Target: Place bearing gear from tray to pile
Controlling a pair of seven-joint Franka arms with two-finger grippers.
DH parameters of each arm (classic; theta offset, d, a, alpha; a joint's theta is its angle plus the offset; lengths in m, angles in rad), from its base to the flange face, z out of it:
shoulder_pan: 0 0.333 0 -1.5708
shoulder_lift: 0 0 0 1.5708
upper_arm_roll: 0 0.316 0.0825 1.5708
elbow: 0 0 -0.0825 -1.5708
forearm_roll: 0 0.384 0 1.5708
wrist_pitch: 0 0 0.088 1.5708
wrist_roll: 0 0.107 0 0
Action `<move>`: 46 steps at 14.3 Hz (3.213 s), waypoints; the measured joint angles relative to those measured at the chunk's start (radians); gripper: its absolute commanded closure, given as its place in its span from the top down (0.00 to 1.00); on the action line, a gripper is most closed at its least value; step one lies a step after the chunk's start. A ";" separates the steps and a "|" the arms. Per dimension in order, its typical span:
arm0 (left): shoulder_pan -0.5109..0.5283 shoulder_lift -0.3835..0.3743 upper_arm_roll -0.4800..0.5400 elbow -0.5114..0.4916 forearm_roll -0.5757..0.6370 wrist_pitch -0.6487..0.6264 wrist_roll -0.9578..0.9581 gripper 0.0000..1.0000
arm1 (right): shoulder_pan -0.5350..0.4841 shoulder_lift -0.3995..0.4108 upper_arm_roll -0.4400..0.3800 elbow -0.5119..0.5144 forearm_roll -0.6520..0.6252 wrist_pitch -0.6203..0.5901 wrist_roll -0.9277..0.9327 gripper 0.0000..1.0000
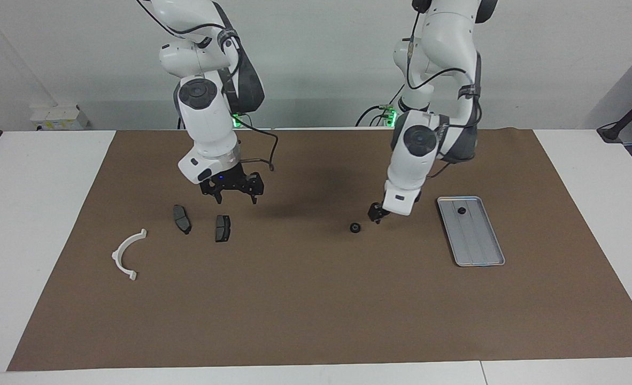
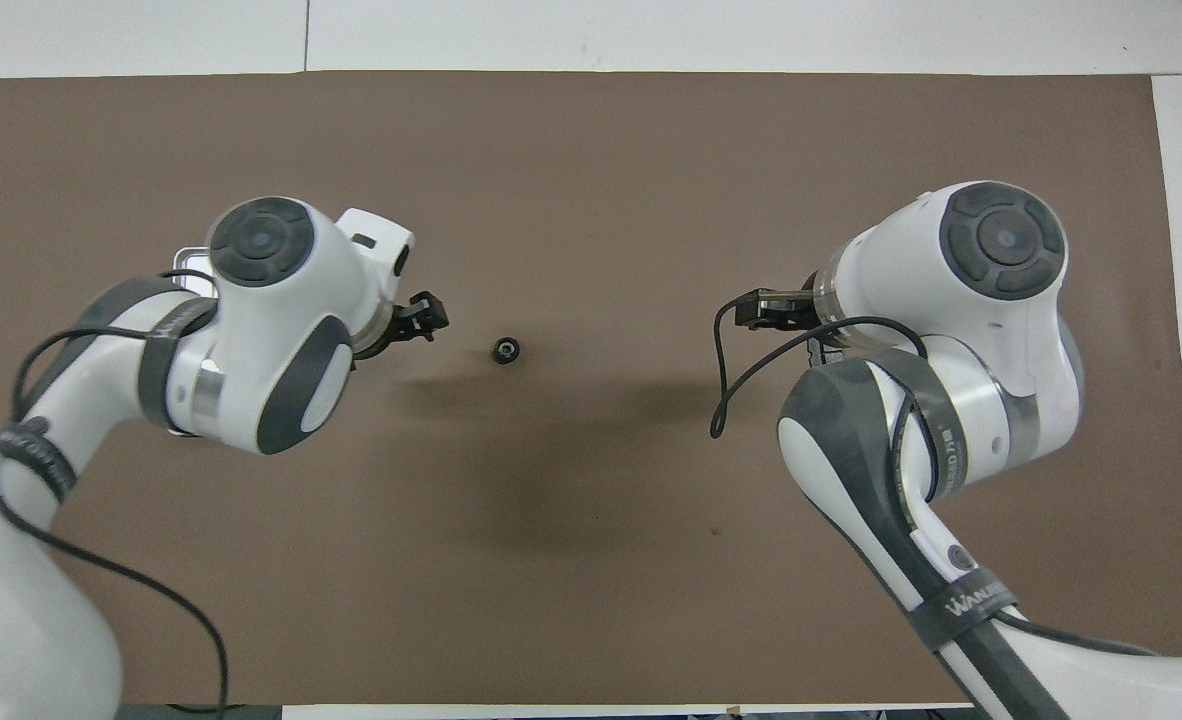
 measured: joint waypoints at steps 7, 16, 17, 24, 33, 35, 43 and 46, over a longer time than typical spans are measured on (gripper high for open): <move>0.326 -0.105 0.005 -0.158 0.000 0.032 0.550 0.74 | 0.228 0.169 0.000 0.107 -0.026 0.067 0.345 1.00; 0.364 -0.062 0.003 -0.237 0.000 0.171 0.568 0.53 | 0.396 0.480 -0.002 0.435 -0.097 0.025 0.623 1.00; 0.364 -0.061 0.003 -0.245 0.000 0.179 0.562 0.53 | 0.397 0.503 -0.002 0.464 -0.097 0.023 0.629 1.00; 0.363 -0.060 -0.006 -0.270 0.000 0.203 0.524 0.49 | 0.442 0.647 -0.005 0.636 -0.125 -0.034 0.634 0.97; 0.363 -0.055 -0.009 -0.278 -0.001 0.225 0.522 0.07 | 0.441 0.696 -0.024 0.720 -0.126 -0.074 0.635 0.83; 0.363 -0.055 -0.009 -0.276 -0.001 0.221 0.522 0.07 | 0.441 0.702 -0.024 0.727 -0.126 -0.074 0.656 0.75; 0.364 -0.133 -0.004 -0.053 -0.001 -0.162 0.520 0.07 | 0.442 0.705 -0.022 0.744 -0.125 -0.068 0.670 0.00; 0.365 -0.156 -0.002 0.005 -0.001 -0.244 0.517 0.07 | 0.442 0.705 -0.022 0.744 -0.125 -0.068 0.670 0.00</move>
